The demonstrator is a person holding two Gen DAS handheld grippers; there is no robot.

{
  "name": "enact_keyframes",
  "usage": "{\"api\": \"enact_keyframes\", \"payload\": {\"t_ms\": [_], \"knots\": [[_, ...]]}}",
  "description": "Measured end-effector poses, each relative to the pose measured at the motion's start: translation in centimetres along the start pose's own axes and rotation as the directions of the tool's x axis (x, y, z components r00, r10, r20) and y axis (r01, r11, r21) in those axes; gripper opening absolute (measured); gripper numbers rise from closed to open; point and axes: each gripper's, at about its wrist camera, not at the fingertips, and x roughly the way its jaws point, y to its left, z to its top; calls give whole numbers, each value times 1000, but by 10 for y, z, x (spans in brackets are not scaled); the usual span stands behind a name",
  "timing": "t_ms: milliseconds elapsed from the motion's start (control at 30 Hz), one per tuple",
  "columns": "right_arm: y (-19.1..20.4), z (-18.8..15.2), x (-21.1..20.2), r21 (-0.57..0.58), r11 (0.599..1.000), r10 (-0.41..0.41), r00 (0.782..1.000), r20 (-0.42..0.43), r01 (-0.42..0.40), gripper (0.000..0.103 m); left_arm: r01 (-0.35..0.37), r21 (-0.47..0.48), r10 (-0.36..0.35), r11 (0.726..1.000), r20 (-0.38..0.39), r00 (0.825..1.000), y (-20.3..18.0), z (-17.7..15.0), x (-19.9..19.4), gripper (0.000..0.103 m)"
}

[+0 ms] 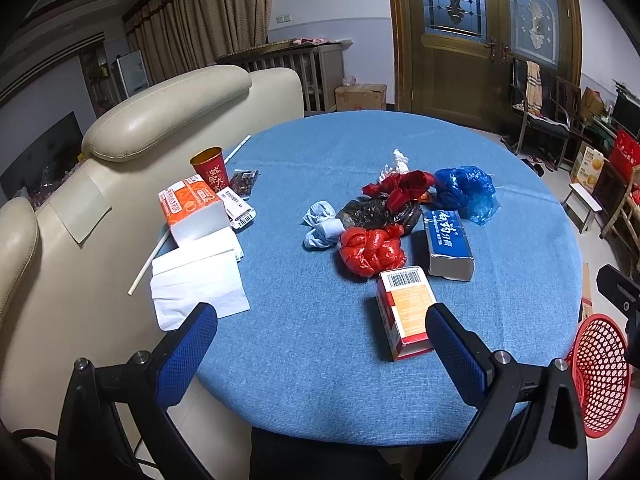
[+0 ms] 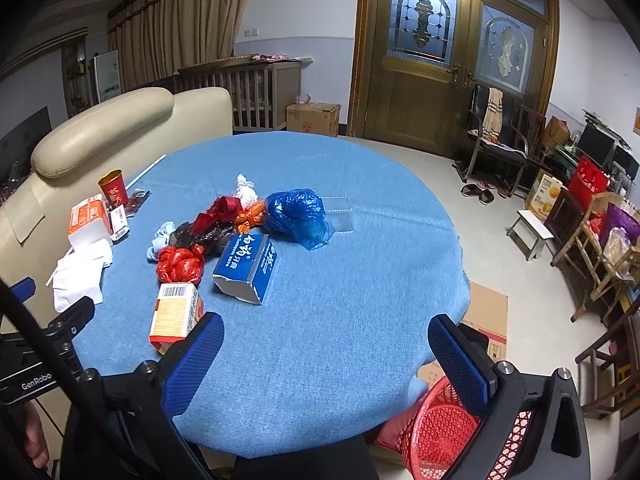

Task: Collect trash

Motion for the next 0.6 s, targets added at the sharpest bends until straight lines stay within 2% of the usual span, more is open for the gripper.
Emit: {"api": "enact_keyframes", "payload": {"t_ms": [400, 500, 600], "knots": [[-2, -2, 10, 1, 1000, -4, 1000, -13, 4, 103, 5, 0, -5, 1000, -11, 1000, 0, -2, 5, 103], [-8, 1, 24, 25, 999, 43, 998, -37, -42, 103, 7, 4, -7, 1000, -23, 1000, -1, -3, 10, 103], [-10, 6, 47, 26, 988, 151, 985, -86, -149, 103, 30, 19, -30, 999, -46, 999, -4, -3, 20, 103]]}}
